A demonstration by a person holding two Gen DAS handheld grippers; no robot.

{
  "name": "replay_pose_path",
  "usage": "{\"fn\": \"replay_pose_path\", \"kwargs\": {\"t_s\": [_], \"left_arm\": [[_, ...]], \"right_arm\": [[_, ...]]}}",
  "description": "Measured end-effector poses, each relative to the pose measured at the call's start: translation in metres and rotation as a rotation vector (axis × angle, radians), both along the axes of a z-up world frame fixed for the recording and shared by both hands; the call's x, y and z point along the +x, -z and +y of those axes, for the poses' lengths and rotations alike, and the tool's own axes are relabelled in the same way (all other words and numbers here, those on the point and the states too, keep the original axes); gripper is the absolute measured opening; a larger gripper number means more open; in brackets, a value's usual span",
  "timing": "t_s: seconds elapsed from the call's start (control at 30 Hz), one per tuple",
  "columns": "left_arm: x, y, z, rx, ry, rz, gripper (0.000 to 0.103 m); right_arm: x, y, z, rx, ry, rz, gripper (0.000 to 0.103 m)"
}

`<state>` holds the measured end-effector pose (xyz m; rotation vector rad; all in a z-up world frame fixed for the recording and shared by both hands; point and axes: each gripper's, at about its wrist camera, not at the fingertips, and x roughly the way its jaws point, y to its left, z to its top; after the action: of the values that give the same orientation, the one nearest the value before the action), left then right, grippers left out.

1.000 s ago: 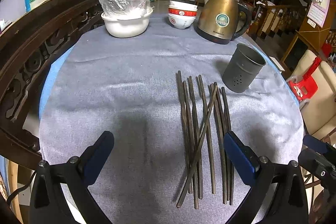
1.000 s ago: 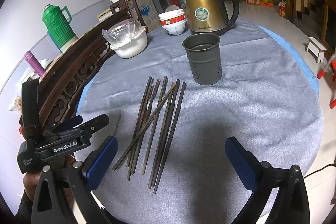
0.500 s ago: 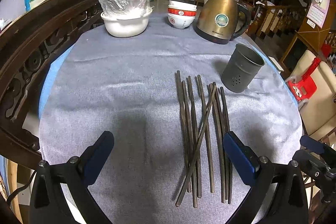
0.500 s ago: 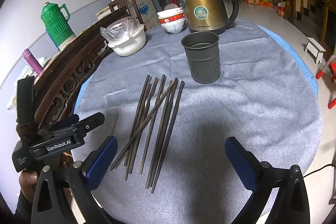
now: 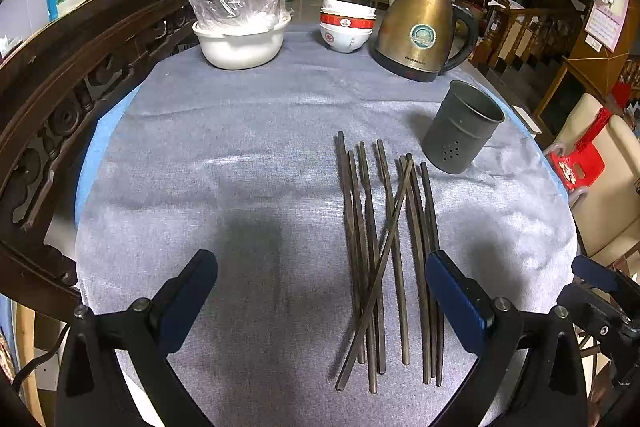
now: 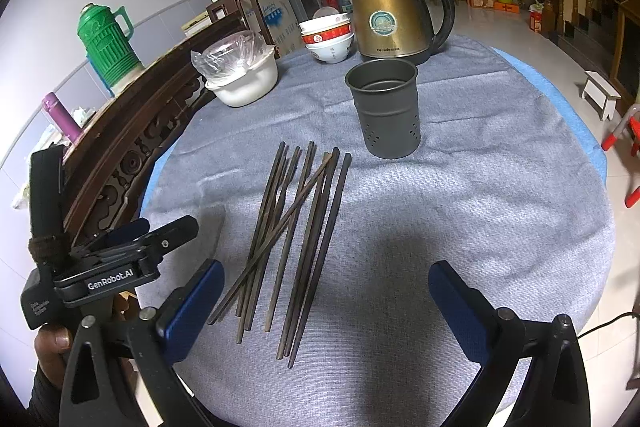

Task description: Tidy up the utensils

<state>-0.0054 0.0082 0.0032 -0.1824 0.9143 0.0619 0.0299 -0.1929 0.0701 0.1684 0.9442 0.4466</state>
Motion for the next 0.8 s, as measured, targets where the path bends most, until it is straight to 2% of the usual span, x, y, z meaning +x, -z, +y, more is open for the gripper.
{"fn": "replay_pose_path", "kwargs": {"t_s": [0.8], "left_arm": [[-0.0035,-0.0005,-0.0005,0.000,0.001,-0.004,0.103]], "right_arm": [[-0.0014,-0.0015,0.0019,-0.002,-0.007,-0.011,0.103]]}}
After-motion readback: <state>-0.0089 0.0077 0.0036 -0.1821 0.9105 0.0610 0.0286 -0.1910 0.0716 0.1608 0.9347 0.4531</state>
